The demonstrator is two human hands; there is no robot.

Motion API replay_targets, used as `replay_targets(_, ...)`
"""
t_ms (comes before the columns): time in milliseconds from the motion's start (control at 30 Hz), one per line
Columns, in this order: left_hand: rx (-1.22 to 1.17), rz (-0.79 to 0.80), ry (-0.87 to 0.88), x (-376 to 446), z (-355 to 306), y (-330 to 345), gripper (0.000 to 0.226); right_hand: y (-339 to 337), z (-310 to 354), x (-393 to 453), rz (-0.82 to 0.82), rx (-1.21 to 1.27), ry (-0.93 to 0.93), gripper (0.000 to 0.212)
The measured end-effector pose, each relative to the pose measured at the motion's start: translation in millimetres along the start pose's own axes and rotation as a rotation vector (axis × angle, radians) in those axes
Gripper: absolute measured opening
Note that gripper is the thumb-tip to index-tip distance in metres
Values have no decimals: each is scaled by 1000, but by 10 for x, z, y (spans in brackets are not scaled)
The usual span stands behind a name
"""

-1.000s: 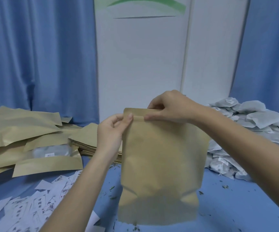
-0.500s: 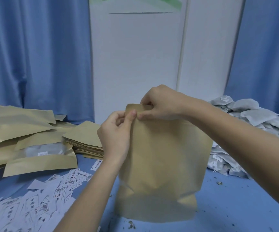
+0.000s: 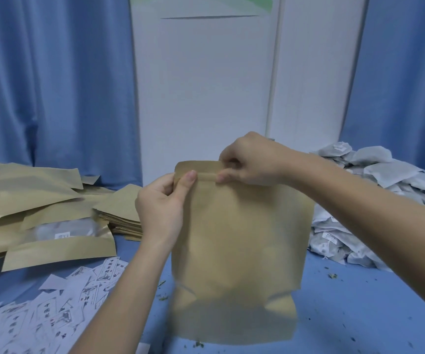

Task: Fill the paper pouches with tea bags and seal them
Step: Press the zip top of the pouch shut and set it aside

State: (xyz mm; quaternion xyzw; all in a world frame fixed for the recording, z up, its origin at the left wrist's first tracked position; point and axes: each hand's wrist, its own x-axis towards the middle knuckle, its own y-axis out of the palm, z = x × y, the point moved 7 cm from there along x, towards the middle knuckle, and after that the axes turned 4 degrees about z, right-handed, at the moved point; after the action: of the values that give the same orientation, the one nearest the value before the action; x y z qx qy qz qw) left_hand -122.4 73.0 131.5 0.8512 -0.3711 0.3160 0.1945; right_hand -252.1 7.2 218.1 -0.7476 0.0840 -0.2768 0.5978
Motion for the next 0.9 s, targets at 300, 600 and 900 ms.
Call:
replay_targets(300,-5,-38,0,23,59,17,55,27,-159,-135,-18,-35,-54,34)
replay_targets(600,-66,-43,-56,106,209,-71,56,118,-606,-352,-68,16,14,30)
replay_targets(900,-101,-66,-83,134,268,-84,54,122,-993,-560,-75,-16,172,49)
